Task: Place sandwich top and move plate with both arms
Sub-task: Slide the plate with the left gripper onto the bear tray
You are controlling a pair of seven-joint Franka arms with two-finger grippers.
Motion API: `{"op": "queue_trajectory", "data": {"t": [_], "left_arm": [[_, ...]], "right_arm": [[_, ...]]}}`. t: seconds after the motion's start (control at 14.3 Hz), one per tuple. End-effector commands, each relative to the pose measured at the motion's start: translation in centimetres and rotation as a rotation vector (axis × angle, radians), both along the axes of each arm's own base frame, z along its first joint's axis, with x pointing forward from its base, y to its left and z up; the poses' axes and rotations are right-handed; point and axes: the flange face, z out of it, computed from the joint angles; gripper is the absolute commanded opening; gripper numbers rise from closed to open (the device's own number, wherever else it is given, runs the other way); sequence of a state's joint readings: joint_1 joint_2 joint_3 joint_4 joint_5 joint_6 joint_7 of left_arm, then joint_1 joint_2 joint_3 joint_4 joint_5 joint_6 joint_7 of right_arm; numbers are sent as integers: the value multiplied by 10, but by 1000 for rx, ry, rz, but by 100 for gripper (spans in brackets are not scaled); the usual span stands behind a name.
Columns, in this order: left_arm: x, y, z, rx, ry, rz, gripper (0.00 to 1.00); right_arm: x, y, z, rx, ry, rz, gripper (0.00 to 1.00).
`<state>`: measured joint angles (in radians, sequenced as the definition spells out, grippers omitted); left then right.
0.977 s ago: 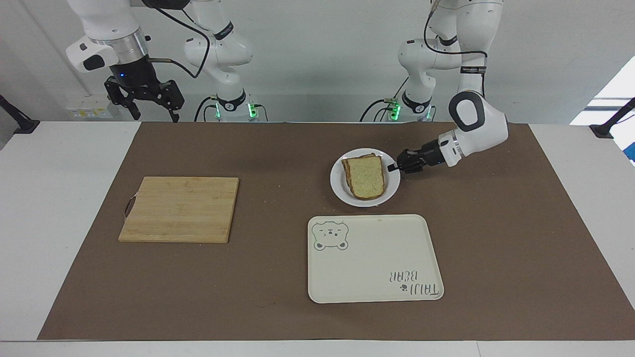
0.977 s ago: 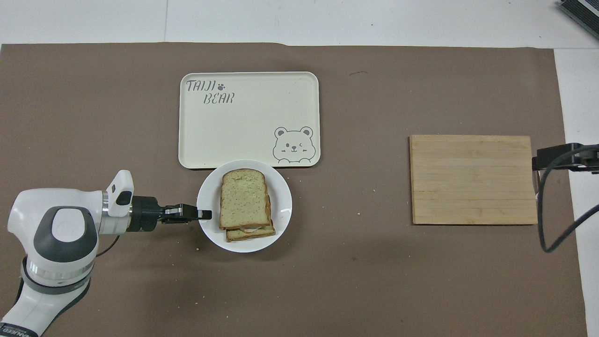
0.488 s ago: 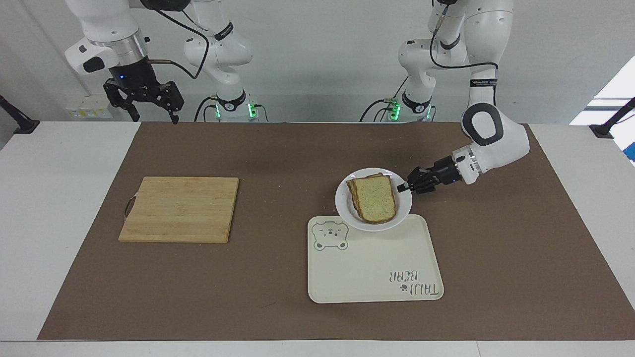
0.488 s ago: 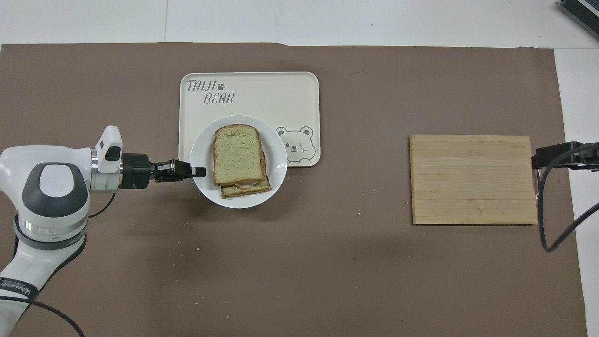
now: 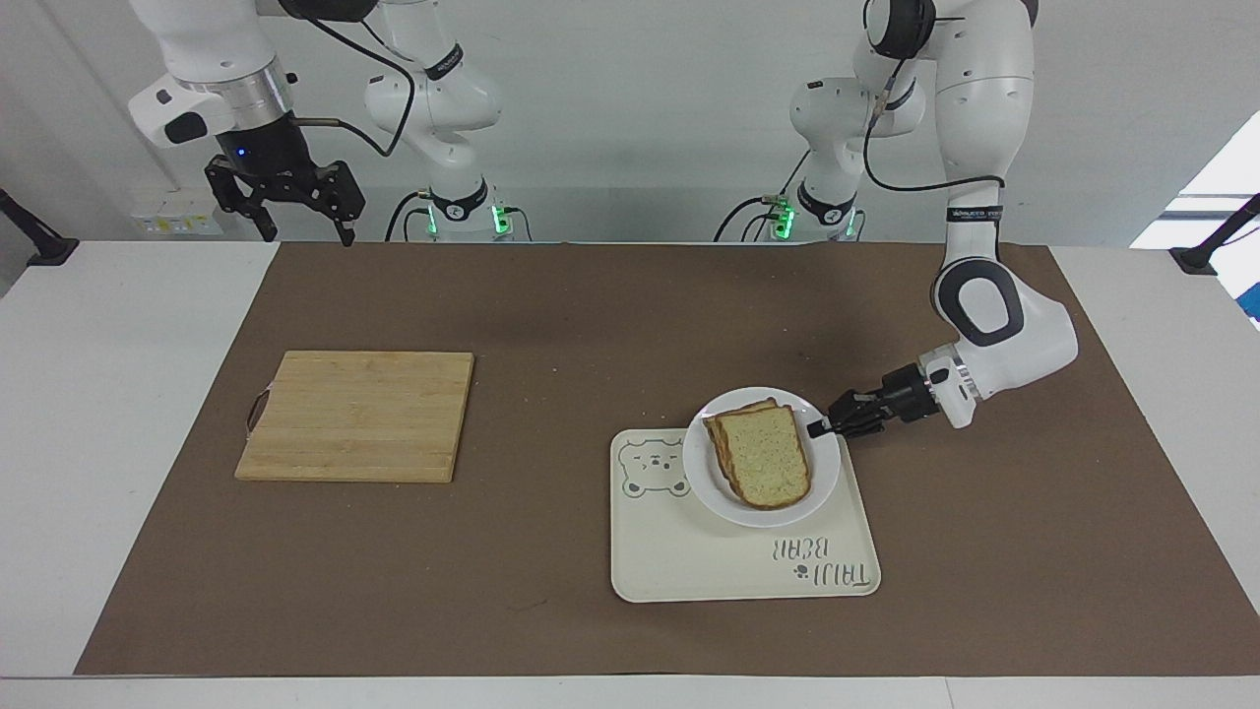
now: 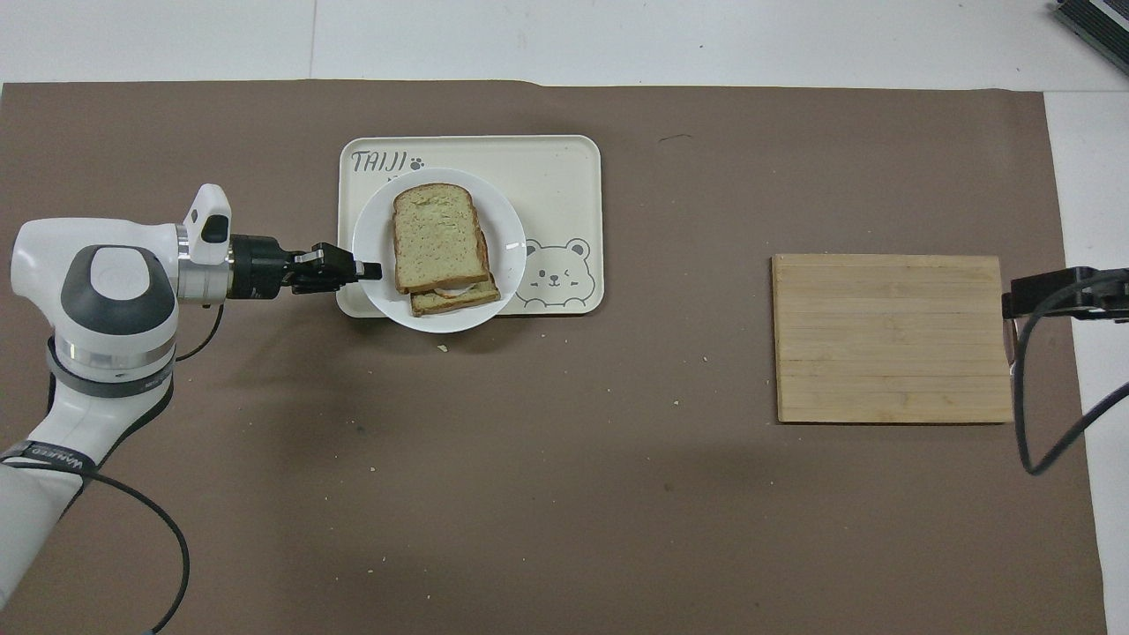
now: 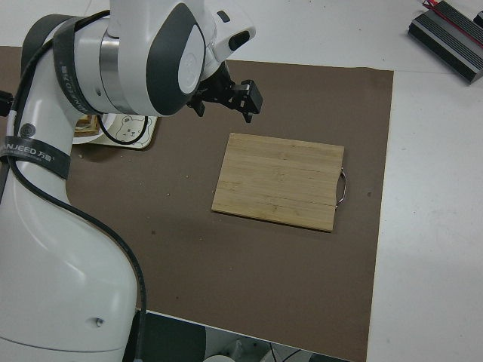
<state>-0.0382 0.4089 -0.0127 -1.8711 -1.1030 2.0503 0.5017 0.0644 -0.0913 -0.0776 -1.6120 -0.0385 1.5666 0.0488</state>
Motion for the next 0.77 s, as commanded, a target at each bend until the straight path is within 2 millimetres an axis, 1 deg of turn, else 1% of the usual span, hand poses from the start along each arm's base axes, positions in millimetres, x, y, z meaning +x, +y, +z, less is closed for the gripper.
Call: {"op": "queue_trajectory", "data": {"t": [0.0, 0.07, 0.14, 0.21, 0.28, 0.35, 0.42, 0.56, 0.63, 0.7], "left_arm": [[22, -17, -14, 46, 9, 19, 0], [25, -28, -21, 54, 7, 20, 0], [25, -31, -27, 62, 8, 24, 0], [26, -30, -28, 66, 10, 37, 1], [28, -29, -28, 64, 32, 60, 69], [31, -28, -25, 62, 31, 67, 100], [32, -24, -23, 66, 30, 68, 100], [37, -21, -1, 90, -7, 49, 100], [42, -20, 20, 112, -34, 49, 100], [41, -25, 41, 148, -47, 39, 100]], "right_arm": [[2, -1, 3, -14, -2, 23, 100], [3, -1, 2, -14, -2, 23, 100], [3, -1, 2, -12, -2, 21, 100], [3, -2, 2, -12, -2, 21, 100], [3, -2, 2, -11, -4, 21, 100], [3, -2, 2, -9, -4, 21, 100], [4, -2, 3, -10, -10, 22, 100], [4, -2, 3, -10, -10, 22, 100], [4, -2, 3, -9, -10, 20, 100], [4, -2, 3, -9, -10, 20, 100]]}}
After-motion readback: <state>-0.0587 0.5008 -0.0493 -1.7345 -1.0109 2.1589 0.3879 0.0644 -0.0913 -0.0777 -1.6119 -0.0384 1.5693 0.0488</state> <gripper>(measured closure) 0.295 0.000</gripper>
